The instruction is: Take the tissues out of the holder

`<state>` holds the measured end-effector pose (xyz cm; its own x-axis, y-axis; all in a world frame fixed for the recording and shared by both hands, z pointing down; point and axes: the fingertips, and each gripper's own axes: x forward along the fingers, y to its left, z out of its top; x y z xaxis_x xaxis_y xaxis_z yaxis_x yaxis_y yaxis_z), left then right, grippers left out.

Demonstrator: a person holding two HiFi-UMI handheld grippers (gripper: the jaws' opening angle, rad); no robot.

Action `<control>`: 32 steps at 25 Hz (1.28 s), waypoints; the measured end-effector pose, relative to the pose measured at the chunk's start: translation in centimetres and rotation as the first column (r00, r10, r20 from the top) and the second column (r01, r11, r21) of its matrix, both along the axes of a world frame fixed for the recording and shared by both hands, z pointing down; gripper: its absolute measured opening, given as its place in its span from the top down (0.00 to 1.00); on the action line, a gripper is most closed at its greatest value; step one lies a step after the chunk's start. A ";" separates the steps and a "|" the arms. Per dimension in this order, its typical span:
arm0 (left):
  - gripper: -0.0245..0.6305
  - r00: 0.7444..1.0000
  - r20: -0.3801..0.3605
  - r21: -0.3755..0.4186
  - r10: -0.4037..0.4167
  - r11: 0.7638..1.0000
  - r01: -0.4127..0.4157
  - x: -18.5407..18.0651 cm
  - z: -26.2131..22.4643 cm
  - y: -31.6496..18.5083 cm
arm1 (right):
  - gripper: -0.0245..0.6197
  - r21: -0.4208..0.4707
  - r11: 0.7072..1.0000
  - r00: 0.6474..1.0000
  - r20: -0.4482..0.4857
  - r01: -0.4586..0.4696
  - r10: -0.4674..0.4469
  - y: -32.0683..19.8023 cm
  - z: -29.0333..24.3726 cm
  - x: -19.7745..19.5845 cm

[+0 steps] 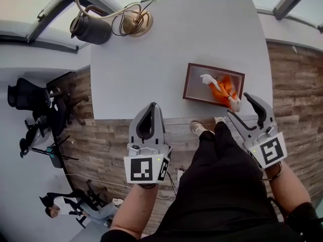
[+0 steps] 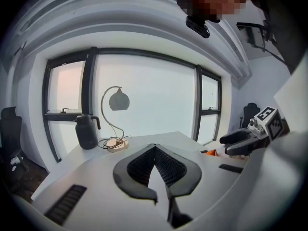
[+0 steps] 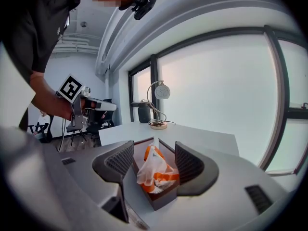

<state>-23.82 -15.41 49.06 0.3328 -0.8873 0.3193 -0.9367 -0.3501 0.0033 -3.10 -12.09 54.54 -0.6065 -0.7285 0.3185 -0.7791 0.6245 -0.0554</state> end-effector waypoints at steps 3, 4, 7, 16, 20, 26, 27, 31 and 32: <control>0.96 1.000 0.008 -0.021 0.014 1.000 -0.014 0.5 1.2 0.0 | 0.58 0.002 1.000 1.000 0.018 -0.015 0.015 -0.1 1.1 -0.2; 0.96 1.000 0.010 -0.019 0.013 1.000 -0.012 0.7 1.5 -0.2 | 0.58 0.003 1.000 1.000 0.010 -0.021 0.021 -0.2 1.4 -0.1; 0.96 1.000 0.024 0.004 -0.008 1.000 0.008 0.4 1.5 -1.1 | 0.58 0.004 0.998 0.998 0.000 -0.060 0.060 -0.7 2.0 0.3; 0.96 0.998 0.049 -0.001 -0.032 0.999 0.032 -1.1 2.2 -1.8 | 0.58 -0.074 0.997 1.000 0.000 -0.026 0.026 -0.6 4.9 -0.4; 0.96 0.998 0.045 -0.023 -0.039 0.999 0.040 -1.3 2.8 -1.8 | 0.58 -0.089 0.996 1.000 0.010 0.009 -0.008 -0.7 5.0 -0.9; 0.96 0.998 0.039 -0.013 -0.055 0.998 0.055 -1.3 2.4 -1.9 | 0.81 -0.075 0.997 1.000 0.001 0.004 -0.004 -1.2 4.5 -0.7; 0.96 0.998 0.039 -0.010 -0.057 0.998 0.057 -1.4 2.2 -2.0 | 0.82 -0.075 0.997 1.000 -0.005 0.005 -0.006 -1.3 4.4 -0.6; 0.96 0.996 0.041 -0.007 -0.073 0.997 0.074 -1.8 1.8 -2.0 | 0.85 -0.097 0.995 0.996 -0.071 0.039 -0.046 -1.1 4.3 -0.3; 0.96 0.996 0.043 -0.007 -0.080 0.997 0.081 -1.9 1.7 -2.0 | 0.86 -0.094 0.995 0.997 -0.065 0.038 -0.045 -1.1 4.1 -0.3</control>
<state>-25.69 -17.37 50.79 0.2463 -0.9076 0.3400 -0.9612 -0.2738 -0.0346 -3.41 -13.22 58.67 -0.6107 -0.6686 0.4243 -0.7565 0.6509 -0.0632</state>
